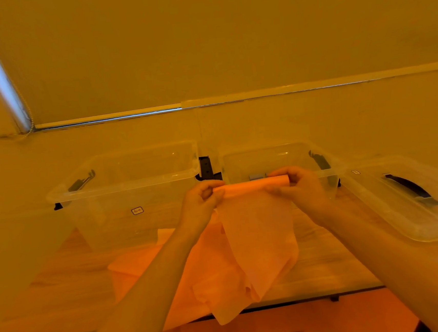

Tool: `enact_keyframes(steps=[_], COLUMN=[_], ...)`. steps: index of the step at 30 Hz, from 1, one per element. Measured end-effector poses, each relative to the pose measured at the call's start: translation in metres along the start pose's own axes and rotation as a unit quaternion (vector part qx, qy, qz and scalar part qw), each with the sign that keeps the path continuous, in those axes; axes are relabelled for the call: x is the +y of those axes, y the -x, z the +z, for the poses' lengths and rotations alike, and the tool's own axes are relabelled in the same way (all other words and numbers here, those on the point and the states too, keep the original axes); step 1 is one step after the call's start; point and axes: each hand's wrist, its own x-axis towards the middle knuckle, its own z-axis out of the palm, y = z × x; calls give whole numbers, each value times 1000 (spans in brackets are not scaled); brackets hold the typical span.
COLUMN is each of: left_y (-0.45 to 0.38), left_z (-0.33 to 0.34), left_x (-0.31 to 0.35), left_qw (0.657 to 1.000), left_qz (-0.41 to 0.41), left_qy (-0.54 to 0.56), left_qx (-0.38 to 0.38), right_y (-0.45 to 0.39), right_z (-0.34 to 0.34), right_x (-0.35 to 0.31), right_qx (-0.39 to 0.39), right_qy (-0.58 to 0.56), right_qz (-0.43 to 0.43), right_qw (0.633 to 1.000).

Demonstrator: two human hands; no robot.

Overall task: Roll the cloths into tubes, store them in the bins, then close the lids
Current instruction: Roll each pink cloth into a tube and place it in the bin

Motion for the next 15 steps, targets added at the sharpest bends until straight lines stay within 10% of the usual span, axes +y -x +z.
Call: enact_keyframes(steps=[15], left_y=[3], left_z=[-1], left_x=[7], left_qw=[1000], left_qz=[0], left_qy=[11], left_qx=[3], right_y=[2], right_z=[-5], right_x=[-3], right_qx=[-6], right_qy=[19], right_qz=[-16], right_qw=[1000])
